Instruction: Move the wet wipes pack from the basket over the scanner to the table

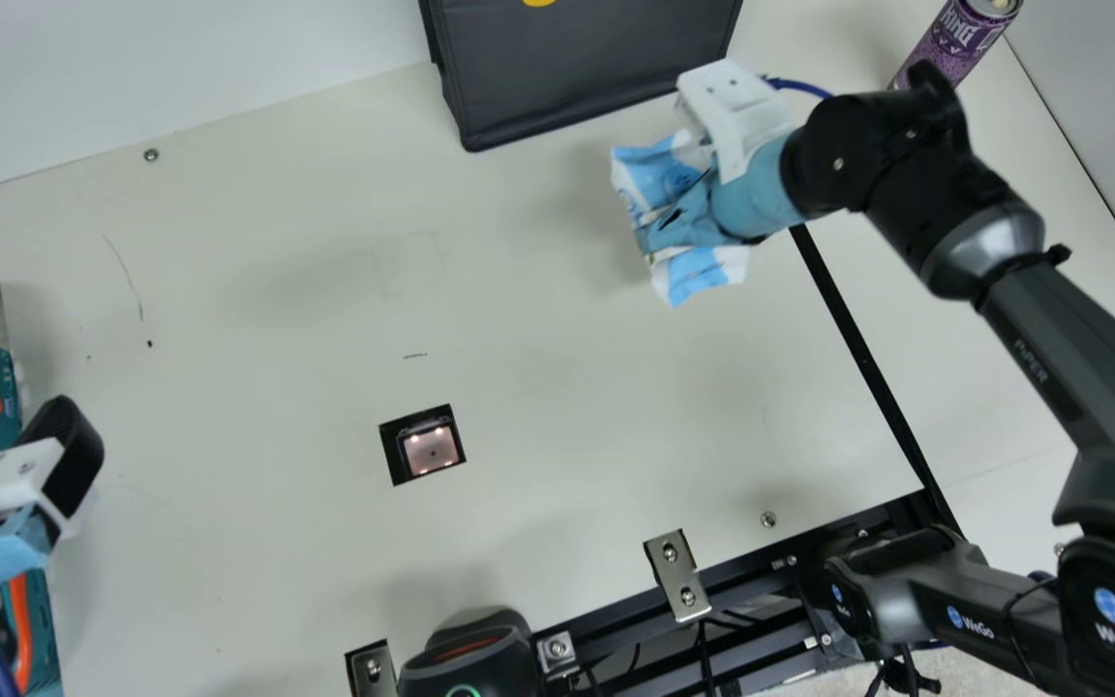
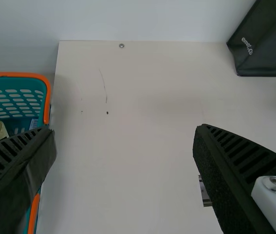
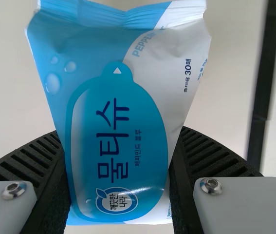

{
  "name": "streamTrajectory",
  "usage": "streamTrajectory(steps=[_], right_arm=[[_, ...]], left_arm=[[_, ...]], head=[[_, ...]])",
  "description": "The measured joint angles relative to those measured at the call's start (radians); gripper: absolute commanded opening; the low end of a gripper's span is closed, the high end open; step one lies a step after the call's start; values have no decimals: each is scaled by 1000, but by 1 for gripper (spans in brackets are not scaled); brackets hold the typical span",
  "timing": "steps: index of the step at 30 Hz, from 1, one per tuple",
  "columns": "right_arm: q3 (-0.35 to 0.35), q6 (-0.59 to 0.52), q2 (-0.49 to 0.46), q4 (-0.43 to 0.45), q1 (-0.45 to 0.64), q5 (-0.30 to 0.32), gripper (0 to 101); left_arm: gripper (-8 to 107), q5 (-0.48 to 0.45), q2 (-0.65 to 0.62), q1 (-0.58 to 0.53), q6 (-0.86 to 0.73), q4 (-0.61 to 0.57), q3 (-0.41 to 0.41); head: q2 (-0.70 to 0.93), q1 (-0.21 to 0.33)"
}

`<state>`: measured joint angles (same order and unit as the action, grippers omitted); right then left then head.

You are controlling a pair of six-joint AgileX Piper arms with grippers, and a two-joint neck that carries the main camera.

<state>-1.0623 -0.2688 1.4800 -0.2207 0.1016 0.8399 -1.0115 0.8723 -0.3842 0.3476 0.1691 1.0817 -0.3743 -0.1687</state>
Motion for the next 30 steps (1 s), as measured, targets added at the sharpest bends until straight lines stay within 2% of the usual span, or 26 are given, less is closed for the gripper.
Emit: streamTrajectory(steps=[7,14,19,30], right_arm=[[-19,-16,56,41,129,-56,0],[-70,4,131,102,195,-100,0],[-131,-11,206,107,245,-100,0],[-286,-63,365,179,301,-52,0]], left_arm=[[90,0,0,0,0,0,0],[90,0,0,0,0,0,0],[90,0,0,0,0,0,0],[90,0,0,0,0,0,0]], head=[[0,0],[0,2],[0,0],[0,0]])
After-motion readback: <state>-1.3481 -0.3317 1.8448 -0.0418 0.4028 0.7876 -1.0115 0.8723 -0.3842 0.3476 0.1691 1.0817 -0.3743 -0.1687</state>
